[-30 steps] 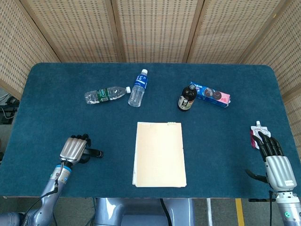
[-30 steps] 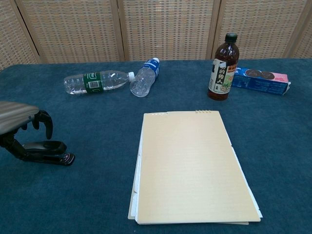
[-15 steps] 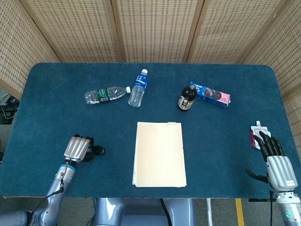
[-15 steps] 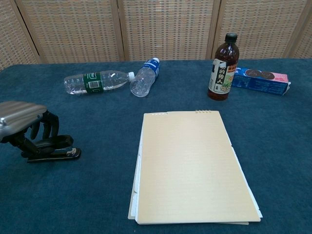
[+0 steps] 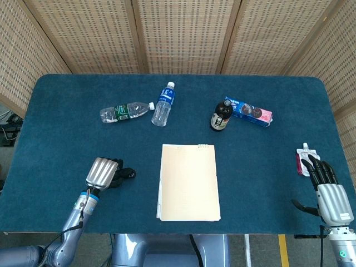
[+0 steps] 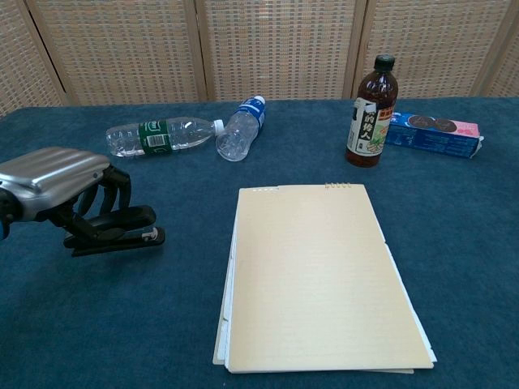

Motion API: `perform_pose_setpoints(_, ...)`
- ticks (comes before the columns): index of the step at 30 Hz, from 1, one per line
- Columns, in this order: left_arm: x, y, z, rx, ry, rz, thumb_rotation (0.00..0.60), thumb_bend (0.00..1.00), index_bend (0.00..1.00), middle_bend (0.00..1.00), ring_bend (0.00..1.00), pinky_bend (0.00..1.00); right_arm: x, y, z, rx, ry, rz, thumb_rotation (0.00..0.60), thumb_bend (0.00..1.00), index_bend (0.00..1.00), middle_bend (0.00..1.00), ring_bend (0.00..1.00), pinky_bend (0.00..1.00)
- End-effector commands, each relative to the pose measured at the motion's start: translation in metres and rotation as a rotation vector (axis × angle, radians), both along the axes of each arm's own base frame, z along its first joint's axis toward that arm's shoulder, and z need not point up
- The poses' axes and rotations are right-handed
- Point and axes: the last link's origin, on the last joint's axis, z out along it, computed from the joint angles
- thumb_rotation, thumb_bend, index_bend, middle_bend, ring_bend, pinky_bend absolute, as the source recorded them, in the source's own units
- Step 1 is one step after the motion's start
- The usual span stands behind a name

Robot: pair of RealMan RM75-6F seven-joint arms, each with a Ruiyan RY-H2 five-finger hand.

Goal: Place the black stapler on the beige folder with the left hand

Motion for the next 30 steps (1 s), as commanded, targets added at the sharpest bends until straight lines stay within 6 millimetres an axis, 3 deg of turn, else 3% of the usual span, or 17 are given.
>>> perform_pose_setpoints(1, 0.023, 0.004, 0.000, -0.004, -0.010, -0.058, 0.600, 0.57, 0.82, 0.60, 0.59, 0.58, 0.000, 0.000, 0.001, -0.003, 0.000, -0.001, 0.600, 0.10, 0.00, 0.00, 0.00, 0.00)
perform_pose_setpoints(6, 0.066, 0.015, -0.002, -0.003, -0.027, -0.148, 0.600, 0.57, 0.82, 0.60, 0.59, 0.58, -0.002, -0.001, 0.003, -0.008, -0.009, -0.009, 0.600, 0.10, 0.00, 0.00, 0.00, 0.00)
perform_pose_setpoints(14, 0.104, 0.024, -0.015, -0.023, -0.011, -0.198, 0.600, 0.57, 0.82, 0.60, 0.59, 0.58, -0.005, -0.002, 0.005, -0.008, -0.019, -0.018, 0.600, 0.10, 0.01, 0.00, 0.00, 0.00)
perform_pose_setpoints(18, 0.135, 0.021, -0.040, -0.054, -0.022, -0.257, 0.600, 0.57, 0.81, 0.60, 0.59, 0.57, -0.006, -0.002, 0.007, -0.010, -0.035, -0.018, 0.600, 0.10, 0.01, 0.00, 0.00, 0.00)
perform_pose_setpoints(30, 0.172, 0.005, -0.092, -0.120, 0.002, -0.335, 0.600, 0.55, 0.78, 0.58, 0.59, 0.56, -0.013, -0.004, 0.019, -0.040, -0.077, -0.036, 0.600, 0.10, 0.01, 0.00, 0.00, 0.00)
